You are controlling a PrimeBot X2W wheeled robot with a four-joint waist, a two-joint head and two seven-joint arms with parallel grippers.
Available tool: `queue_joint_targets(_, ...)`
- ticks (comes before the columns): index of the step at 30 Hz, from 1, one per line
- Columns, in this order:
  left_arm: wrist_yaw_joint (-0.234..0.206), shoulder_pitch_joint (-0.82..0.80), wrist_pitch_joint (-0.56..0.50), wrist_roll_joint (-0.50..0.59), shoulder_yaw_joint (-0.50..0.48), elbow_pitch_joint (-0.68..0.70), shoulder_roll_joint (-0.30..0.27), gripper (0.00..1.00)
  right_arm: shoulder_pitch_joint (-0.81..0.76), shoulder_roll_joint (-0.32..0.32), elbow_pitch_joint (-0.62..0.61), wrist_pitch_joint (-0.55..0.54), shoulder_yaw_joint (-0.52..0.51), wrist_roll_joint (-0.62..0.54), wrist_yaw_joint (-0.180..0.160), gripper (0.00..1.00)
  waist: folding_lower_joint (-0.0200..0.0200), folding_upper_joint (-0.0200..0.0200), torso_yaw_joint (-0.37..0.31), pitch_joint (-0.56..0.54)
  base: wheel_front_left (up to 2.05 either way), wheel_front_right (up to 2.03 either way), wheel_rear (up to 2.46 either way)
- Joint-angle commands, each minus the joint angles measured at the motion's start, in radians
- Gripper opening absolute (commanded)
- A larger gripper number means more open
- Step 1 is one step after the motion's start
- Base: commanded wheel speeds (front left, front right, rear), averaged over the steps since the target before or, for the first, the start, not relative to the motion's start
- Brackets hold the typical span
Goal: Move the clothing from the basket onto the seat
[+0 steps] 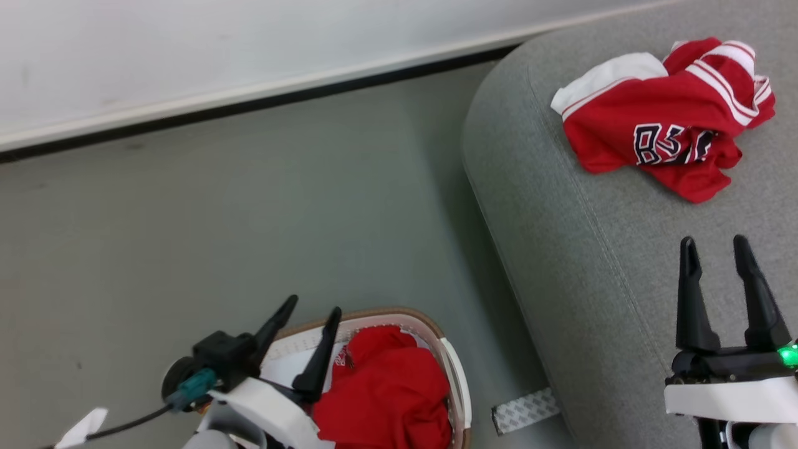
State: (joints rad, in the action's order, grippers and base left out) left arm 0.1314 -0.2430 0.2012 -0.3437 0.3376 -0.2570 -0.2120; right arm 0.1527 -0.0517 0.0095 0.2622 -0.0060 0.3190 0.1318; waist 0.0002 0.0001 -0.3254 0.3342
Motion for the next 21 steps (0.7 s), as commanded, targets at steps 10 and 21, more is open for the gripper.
queue_joint_targets(10,-0.001,-0.157,-0.135,-0.068,0.231,-0.131,-0.084,1.00,0.096,0.003,-0.054,0.002,-0.030,0.028,-0.002,1.00,-0.0002,-0.0001,-0.044,0.195,0.00,0.00,0.00)
queue_joint_targets(21,-0.001,-0.356,-0.243,-0.146,0.439,-0.296,-0.136,1.00,0.208,0.003,-0.131,0.002,-0.059,0.057,-0.002,1.00,-0.0002,-0.0001,-0.072,0.382,0.00,0.00,0.00)
